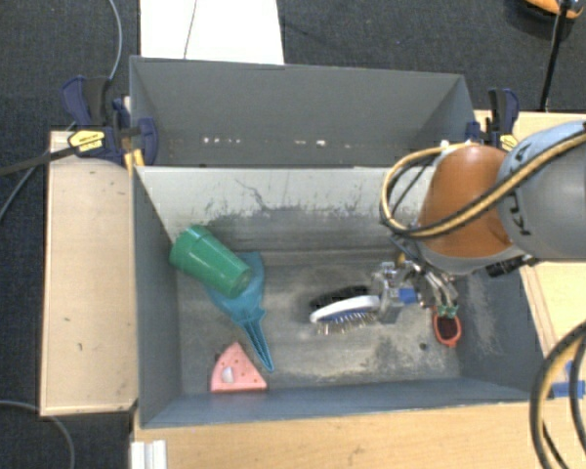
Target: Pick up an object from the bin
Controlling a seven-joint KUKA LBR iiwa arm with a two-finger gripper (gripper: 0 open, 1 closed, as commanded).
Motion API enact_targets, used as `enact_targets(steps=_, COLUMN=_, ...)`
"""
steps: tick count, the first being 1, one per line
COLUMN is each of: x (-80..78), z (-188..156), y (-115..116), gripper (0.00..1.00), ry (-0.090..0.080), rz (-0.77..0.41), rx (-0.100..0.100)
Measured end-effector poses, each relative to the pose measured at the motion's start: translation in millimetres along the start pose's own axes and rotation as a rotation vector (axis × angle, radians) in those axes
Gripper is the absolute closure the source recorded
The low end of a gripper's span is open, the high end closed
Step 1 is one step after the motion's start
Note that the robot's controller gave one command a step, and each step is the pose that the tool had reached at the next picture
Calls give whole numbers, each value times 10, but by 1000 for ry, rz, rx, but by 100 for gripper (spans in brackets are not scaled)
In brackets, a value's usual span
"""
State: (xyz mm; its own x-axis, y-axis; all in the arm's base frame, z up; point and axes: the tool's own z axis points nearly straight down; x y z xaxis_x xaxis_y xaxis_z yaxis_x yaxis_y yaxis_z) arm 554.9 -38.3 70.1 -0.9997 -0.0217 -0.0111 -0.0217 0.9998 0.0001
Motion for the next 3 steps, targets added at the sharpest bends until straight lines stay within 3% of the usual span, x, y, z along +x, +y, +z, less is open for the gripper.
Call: enact_targets(steps=3, x=16, z=-169, y=2, gripper=100, ry=5, rz=-3, rx=-1)
